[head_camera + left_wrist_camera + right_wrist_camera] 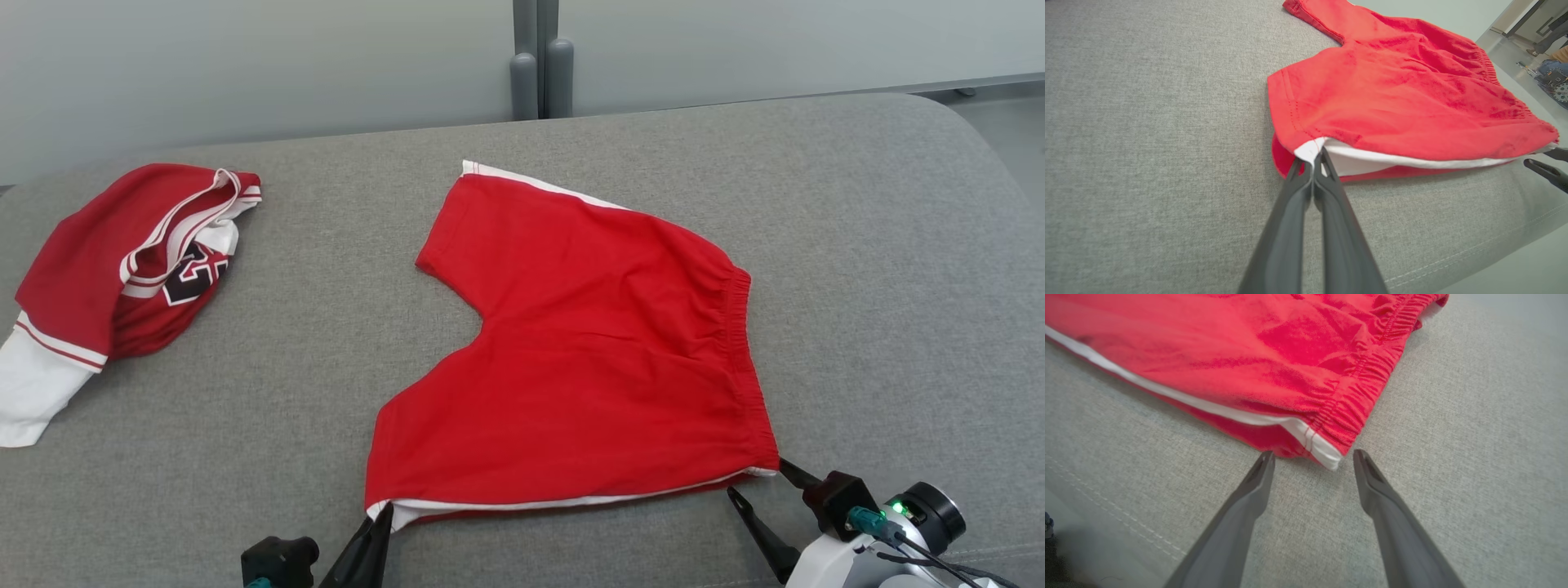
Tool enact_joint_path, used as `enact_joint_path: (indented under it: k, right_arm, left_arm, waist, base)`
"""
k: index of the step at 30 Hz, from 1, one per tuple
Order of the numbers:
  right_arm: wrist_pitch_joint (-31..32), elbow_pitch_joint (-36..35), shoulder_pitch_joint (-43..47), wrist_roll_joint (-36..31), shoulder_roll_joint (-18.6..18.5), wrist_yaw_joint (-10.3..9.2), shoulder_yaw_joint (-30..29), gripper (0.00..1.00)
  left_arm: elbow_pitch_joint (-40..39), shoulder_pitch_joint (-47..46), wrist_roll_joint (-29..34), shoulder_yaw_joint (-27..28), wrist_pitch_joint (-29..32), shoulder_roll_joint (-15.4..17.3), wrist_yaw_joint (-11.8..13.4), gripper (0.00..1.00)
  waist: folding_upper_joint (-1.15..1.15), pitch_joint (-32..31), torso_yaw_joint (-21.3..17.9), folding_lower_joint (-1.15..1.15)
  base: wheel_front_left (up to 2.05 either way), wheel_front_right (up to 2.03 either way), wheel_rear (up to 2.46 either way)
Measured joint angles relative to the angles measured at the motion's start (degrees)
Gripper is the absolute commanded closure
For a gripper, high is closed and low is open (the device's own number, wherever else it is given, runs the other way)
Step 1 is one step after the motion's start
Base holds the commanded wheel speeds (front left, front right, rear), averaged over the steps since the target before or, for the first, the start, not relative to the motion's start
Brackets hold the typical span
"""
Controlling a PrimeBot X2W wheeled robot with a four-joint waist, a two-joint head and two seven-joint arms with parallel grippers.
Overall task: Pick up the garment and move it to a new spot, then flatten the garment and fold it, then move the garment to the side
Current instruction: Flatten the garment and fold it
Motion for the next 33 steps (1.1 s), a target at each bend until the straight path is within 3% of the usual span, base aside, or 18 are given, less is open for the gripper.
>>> enact_joint_path:
  k: [1, 2, 3, 7, 10, 12, 33]
  right_arm:
    - [0.0, 0.43, -0.36, -0.1, 0.13, 0.01, 0.3, 0.29]
    - [0.0, 0.71, -0.65, -0.27, 0.32, 0.02, 0.45, 0.45]
    - [0.01, 0.99, -0.98, -0.33, 0.56, 0.12, 0.55, 0.53]
    - [0.0, 1.62, -2.5, -0.49, 1.19, 0.52, 1.34, 0.65]
    - [0.0, 1.8, -2.85, -0.53, 1.22, 0.71, 1.47, 0.89]
    - [0.0, 1.82, -2.85, -0.51, 1.24, 0.93, 1.44, 1.0]
    - [0.0, -9.96, -3.25, 4.88, 0.34, 1.49, -3.98, 1.0]
  left_arm:
    - [0.01, -0.02, 0.0, -0.02, 0.0, -0.01, 0.0, 1.0]
    - [0.02, -0.05, 0.0, -0.08, 0.0, -0.01, -0.01, 1.0]
    - [0.02, -0.1, 0.0, -0.12, -0.01, -0.01, -0.02, 1.0]
    - [0.03, -0.11, 0.0, 0.08, -0.03, -0.03, -0.24, 1.0]
    - [0.03, -0.12, 0.0, 0.29, -0.46, -0.04, -0.24, 1.0]
    - [0.03, -0.12, 0.0, 0.42, -0.49, -0.05, -0.24, 1.0]
    - [-11.94, -1.54, 0.14, 4.17, -1.53, -0.42, -0.23, 1.0]
  waist:
    - [0.0, 0.11, 0.24, 0.0]
    - [0.0, 0.22, 0.46, 0.0]
    - [0.0, 0.31, 0.69, 0.0]
    - [0.0, 0.64, 1.25, 0.0]
    - [0.0, 0.66, 1.28, 0.0]
    - [0.0, 0.64, 1.2, 0.0]
    - [0.0, -2.02, -1.79, 0.0]
  base:
    - [0.0, 0.0, 0.0]
    - [0.0, 0.0, 0.0]
    - [0.0, 0.0, 0.0]
    - [0.0, 0.0, 0.0]
    - [0.0, 0.0, 0.0]
    - [0.0, 0.0, 0.0]
    - [0.0, 0.0, 0.0]
